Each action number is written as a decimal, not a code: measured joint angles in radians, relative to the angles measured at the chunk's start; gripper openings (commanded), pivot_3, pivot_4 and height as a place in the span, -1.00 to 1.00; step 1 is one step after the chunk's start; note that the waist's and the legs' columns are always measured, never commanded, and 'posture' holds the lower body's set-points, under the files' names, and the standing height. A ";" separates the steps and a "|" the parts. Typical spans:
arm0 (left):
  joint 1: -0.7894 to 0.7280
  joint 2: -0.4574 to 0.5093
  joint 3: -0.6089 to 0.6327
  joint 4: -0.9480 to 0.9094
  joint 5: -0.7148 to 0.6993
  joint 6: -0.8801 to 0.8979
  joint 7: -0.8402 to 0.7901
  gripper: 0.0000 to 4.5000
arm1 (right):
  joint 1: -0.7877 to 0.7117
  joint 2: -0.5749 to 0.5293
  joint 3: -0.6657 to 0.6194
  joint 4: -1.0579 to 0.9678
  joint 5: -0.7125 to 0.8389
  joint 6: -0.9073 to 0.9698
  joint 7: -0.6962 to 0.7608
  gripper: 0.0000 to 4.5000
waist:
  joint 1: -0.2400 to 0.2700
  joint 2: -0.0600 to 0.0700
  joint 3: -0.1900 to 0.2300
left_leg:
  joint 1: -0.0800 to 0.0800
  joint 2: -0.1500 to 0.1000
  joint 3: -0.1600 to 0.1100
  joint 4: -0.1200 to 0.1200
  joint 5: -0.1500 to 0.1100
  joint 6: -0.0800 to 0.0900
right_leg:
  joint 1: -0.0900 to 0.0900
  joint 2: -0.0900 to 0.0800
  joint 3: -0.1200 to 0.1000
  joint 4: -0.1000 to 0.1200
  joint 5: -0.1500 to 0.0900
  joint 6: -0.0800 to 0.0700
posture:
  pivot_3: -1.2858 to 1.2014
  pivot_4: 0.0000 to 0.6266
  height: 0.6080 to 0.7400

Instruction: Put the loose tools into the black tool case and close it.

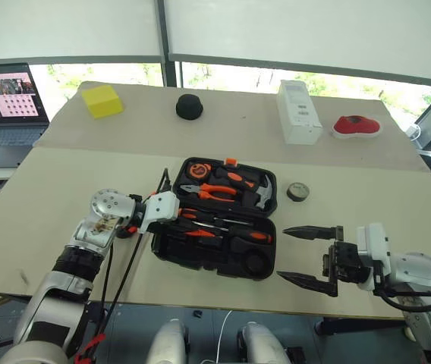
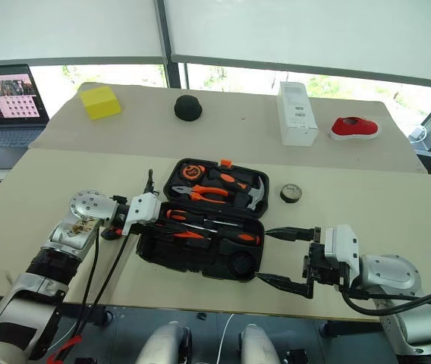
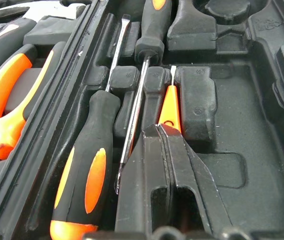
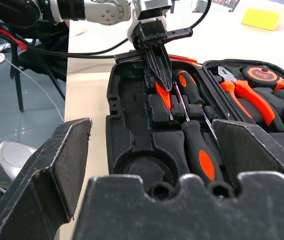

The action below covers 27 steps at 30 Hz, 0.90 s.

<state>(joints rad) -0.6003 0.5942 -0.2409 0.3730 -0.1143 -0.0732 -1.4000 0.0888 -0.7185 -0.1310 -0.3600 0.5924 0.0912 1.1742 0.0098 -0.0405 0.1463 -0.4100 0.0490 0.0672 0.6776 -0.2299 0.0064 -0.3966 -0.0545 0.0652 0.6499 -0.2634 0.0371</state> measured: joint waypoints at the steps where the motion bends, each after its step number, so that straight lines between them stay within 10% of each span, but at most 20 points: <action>1: 0.001 0.003 0.000 -0.008 -0.001 0.023 0.000 -0.99 | -0.002 0.002 0.002 0.001 0.000 0.000 0.000 1.00 | -0.001 0.000 0.000 | 0.002 0.000 0.000 0.000 0.000 0.000 | 0.002 0.000 0.000 0.000 0.000 0.000 | 0.03 -0.52 1.00; 6: 0.066 0.018 0.062 -0.040 -0.058 0.042 0.003 -0.69 | -0.026 0.003 0.000 0.026 0.000 -0.001 0.005 1.00 | -0.010 0.000 0.000 | 0.004 0.001 0.000 -0.001 0.000 0.000 | 0.004 0.000 0.000 -0.001 0.000 0.000 | 0.03 -0.52 1.00; 16: 0.472 0.199 0.539 -0.306 -0.285 0.137 0.158 0.92 | 0.019 0.036 -0.097 0.076 0.013 -0.054 0.006 1.00 | -0.027 0.001 0.001 | 0.005 0.002 -0.005 -0.003 -0.001 0.001 | 0.002 -0.003 0.000 -0.001 0.000 0.000 | 0.03 -0.52 1.00; 27: 0.824 0.227 0.845 -0.138 -0.281 0.140 0.250 0.97 | 0.028 0.058 -0.134 0.080 0.015 -0.100 -0.027 1.00 | -0.008 0.001 0.001 | 0.005 0.002 -0.002 -0.004 -0.001 0.001 | 0.002 -0.006 -0.002 -0.002 -0.001 -0.001 | 0.03 -0.52 1.00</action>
<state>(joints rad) 0.2239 0.8216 0.6045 0.2353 -0.3949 0.0672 -1.1504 0.1173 -0.6603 -0.2652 -0.2803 0.6073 -0.0088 1.1469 0.0016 -0.0400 0.1476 -0.4047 0.0513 0.0655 0.6740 -0.2310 0.0069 -0.3944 -0.0602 0.0628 0.6476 -0.2640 0.0363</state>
